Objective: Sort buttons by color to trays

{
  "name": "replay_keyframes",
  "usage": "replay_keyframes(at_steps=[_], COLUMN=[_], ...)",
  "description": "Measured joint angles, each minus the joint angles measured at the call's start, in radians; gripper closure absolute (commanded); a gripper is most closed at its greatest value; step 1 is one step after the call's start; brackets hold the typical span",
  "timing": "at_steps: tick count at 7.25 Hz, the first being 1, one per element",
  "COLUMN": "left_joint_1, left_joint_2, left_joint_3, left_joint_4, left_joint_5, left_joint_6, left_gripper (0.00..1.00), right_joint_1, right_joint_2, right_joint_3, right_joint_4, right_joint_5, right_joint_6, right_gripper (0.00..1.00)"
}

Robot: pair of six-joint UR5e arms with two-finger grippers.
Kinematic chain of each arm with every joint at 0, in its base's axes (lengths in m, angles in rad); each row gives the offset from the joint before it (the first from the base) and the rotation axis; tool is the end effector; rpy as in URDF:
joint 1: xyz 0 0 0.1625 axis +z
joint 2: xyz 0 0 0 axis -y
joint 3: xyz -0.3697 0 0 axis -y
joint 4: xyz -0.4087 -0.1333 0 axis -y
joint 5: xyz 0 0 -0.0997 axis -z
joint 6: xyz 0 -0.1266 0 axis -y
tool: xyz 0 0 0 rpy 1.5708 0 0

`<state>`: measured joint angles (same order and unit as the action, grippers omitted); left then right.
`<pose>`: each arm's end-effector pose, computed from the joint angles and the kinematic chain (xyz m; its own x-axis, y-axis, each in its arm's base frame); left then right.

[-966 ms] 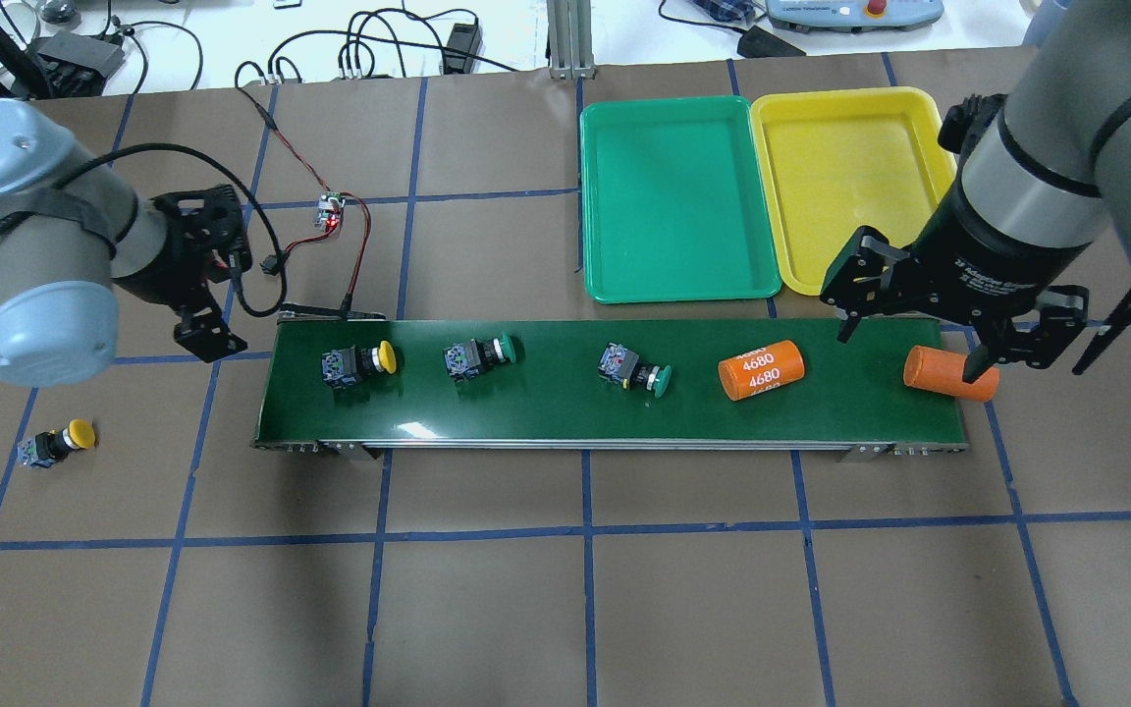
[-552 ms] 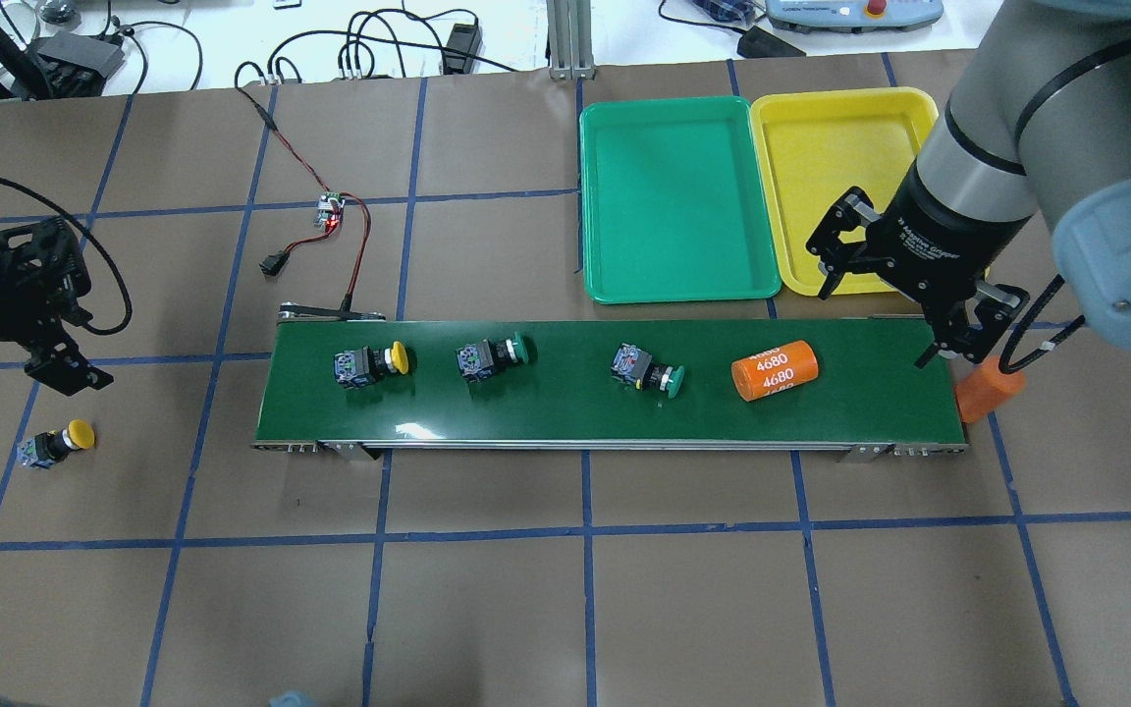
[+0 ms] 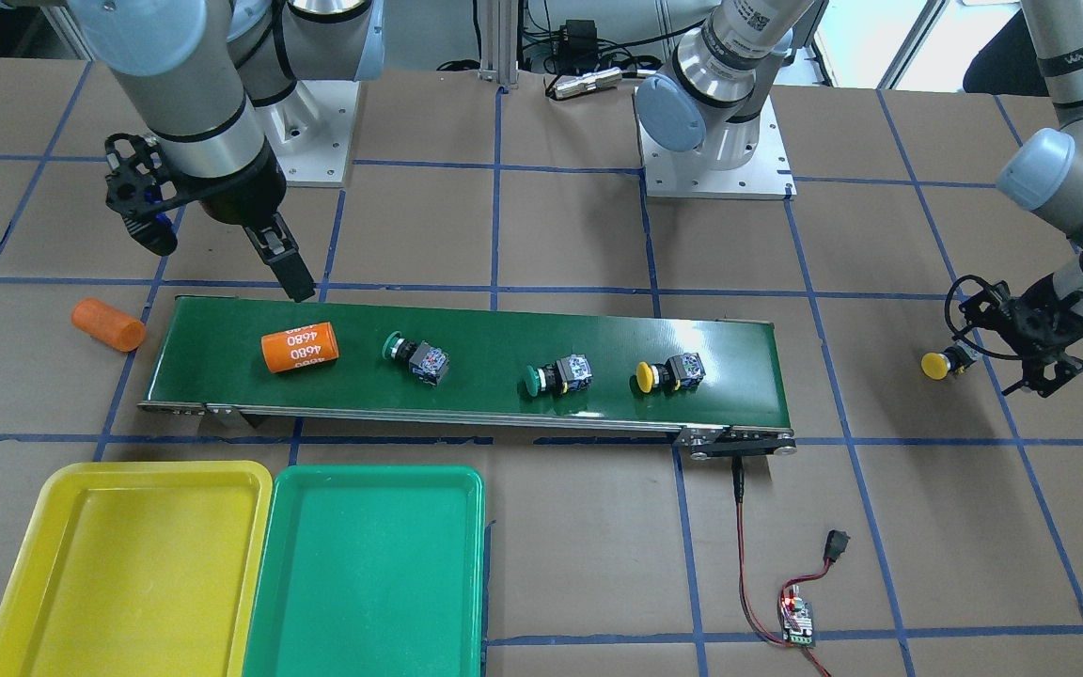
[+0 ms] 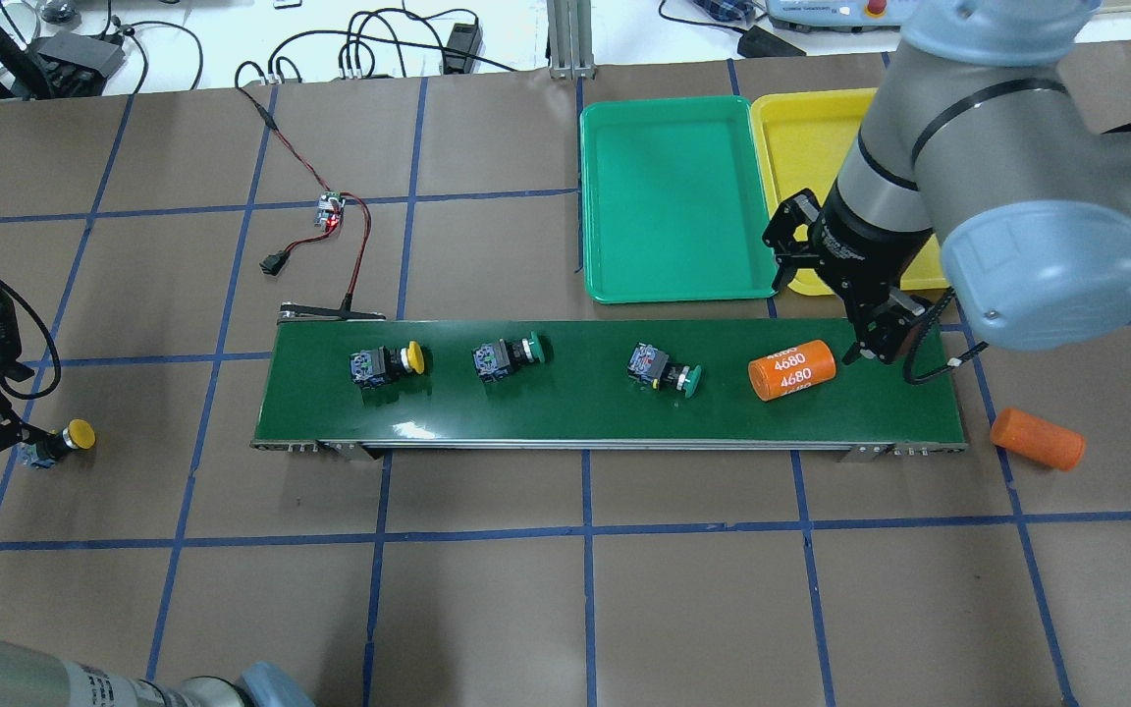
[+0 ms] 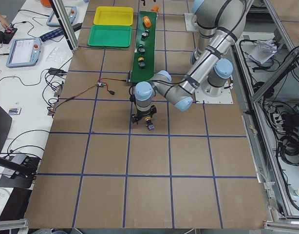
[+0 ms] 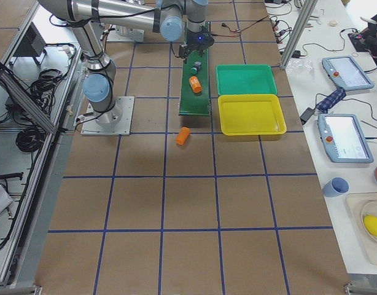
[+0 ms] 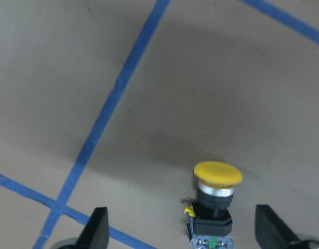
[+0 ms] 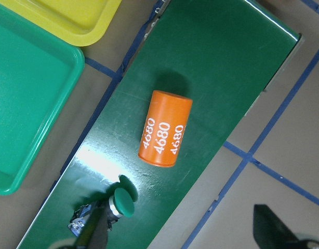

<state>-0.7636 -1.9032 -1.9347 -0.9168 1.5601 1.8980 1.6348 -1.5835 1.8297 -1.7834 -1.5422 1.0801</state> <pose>0.2886 -0.4627 0.1191 -0.4613 0.8865 0.0366 0.8864 0.4622 -0.0237 0.1678 -0.4773 0.3027 -0.5265 0.8500 0.0162 0.8498 0.5256 0.0410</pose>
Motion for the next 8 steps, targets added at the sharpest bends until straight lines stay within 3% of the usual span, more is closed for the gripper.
replay_keyframes(at_steps=[3,4,5,8], left_joint_1=[0.032,0.035,0.036,0.032], left_joint_2=[-0.041,-0.042,-0.039,-0.017], left_joint_3=[-0.016,-0.030,-0.045,-0.049], left_joint_4=[0.003,0.001,0.002,0.001], left_joint_5=[0.004,-0.002,-0.016,-0.026], left_joint_6=[0.022,0.024,0.027,0.022], left_gripper=[0.02,0.74,1.00,1.00], right_joint_1=[0.099,0.108,0.110,0.107], right_joint_2=[0.100,0.128,0.154,0.214], right_joint_3=[0.006,0.006,0.006,0.013], right_joint_4=[-0.126,-0.149,-0.172,-0.198], right_joint_5=[-0.001,0.000,0.000,0.000], right_joint_6=[0.172,0.230,0.278,0.334], right_gripper=[0.00,0.00,0.00,0.00])
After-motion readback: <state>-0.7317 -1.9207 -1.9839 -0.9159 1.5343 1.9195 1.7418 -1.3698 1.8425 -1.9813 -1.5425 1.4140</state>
